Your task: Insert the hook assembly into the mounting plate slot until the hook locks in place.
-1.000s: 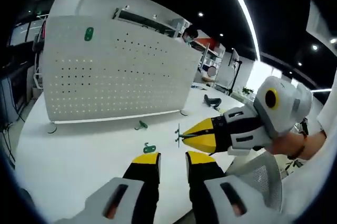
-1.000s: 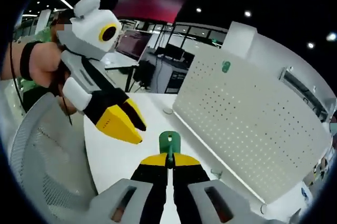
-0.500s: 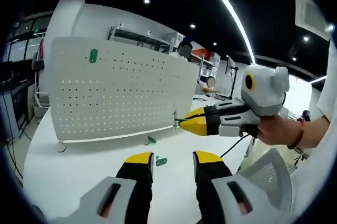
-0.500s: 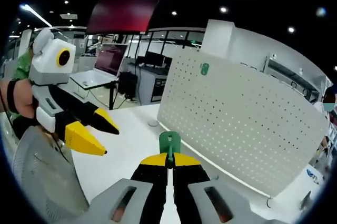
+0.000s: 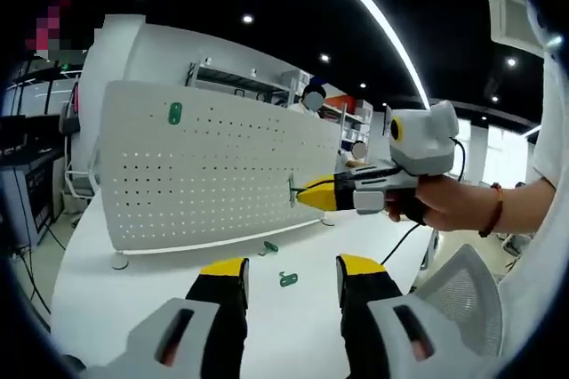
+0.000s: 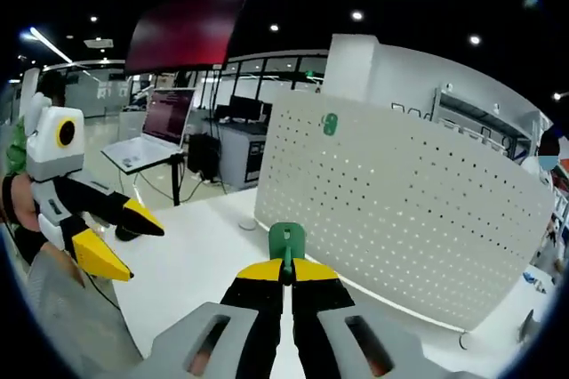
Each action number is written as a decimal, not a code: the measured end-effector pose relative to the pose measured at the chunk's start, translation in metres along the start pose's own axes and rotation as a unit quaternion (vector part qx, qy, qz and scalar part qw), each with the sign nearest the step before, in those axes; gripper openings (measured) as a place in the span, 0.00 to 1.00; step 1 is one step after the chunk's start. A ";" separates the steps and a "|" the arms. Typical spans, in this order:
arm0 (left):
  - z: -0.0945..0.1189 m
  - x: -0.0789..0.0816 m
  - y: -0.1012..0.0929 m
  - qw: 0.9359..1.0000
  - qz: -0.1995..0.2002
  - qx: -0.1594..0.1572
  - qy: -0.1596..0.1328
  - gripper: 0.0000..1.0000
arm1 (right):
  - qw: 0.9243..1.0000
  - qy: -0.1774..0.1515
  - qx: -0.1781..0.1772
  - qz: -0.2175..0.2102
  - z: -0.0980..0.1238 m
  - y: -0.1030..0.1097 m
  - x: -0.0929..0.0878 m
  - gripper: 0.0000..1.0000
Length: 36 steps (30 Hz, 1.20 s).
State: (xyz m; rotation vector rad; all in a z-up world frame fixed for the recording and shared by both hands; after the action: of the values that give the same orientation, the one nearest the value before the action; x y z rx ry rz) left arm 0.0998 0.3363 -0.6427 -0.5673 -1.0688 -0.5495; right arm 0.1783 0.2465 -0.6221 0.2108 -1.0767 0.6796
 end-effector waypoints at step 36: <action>0.035 0.002 0.043 0.999 -0.024 0.023 -0.036 0.63 | 0.993 -0.049 -0.075 -0.072 -0.047 -0.036 0.074 0.01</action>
State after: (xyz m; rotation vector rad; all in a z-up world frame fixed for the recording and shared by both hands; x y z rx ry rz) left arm 0.1063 0.3903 -0.6348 -0.5253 -1.1626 -0.5474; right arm 0.2568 0.2709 -0.5753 0.1920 -1.1892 0.4598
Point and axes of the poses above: the point that each gripper's makers call its tool centre point, and the gripper's own axes: z roughly backward along the fingers, y roughly to its left, x roughly out of its top, the point moved 1 cm from there along z, roughly backward along the fingers, and after that the axes turned 13 degrees about y, right-handed, at the moved point
